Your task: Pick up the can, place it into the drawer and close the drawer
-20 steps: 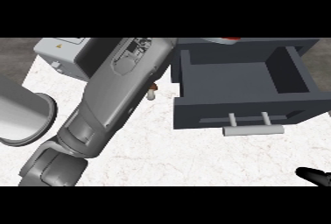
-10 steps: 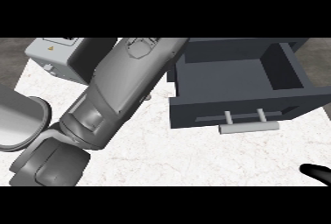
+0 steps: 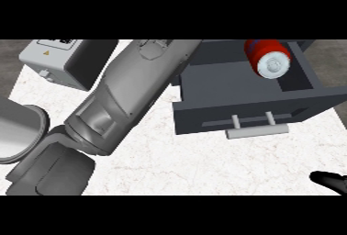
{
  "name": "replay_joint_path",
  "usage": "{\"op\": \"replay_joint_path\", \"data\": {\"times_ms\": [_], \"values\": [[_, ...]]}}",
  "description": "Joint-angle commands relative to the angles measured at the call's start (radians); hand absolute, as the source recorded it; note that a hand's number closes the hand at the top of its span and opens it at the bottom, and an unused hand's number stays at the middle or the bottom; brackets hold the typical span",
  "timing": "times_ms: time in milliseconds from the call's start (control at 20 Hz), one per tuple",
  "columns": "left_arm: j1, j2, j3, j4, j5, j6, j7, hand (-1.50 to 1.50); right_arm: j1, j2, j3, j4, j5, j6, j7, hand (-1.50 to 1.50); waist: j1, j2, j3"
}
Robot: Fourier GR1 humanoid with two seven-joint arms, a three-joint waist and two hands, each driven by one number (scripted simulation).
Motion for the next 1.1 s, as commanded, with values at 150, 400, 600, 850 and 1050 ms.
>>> {"op": "replay_joint_path", "data": {"times_ms": [150, 400, 600, 850, 1050], "values": [[-0.046, 0.000, -0.043, 0.038, 0.046, 0.091, -0.014, -1.50, -0.023, -0.036, 0.032, -0.027, 0.061, 0.013, 0.004, -1.50, -0.023, 0.006, 0.000], [-0.042, 0.000, -0.019, 0.052, 0.090, 0.080, -0.051, -1.50, -0.069, -0.081, 0.066, 0.002, 0.130, 0.042, -0.042, -1.50, 0.000, 0.009, -0.001], [-0.039, 0.000, -0.015, 0.053, 0.130, 0.080, -0.060, -1.50, -0.066, -0.118, 0.096, 0.026, 0.230, 0.065, -0.122, -1.50, -0.003, 0.009, 0.000], [-0.054, 0.000, -0.003, 0.043, 0.173, 0.091, -0.083, -1.50, -0.152, -0.169, 0.192, 0.111, 0.424, 0.055, -0.142, -1.50, 0.015, 0.012, -0.001], [-0.062, 0.000, -0.006, 0.050, 0.183, 0.079, -0.101, -1.50, -0.196, -0.184, 0.268, 0.219, 0.567, 0.030, -0.204, -1.50, 0.039, 0.008, -0.001]]}}
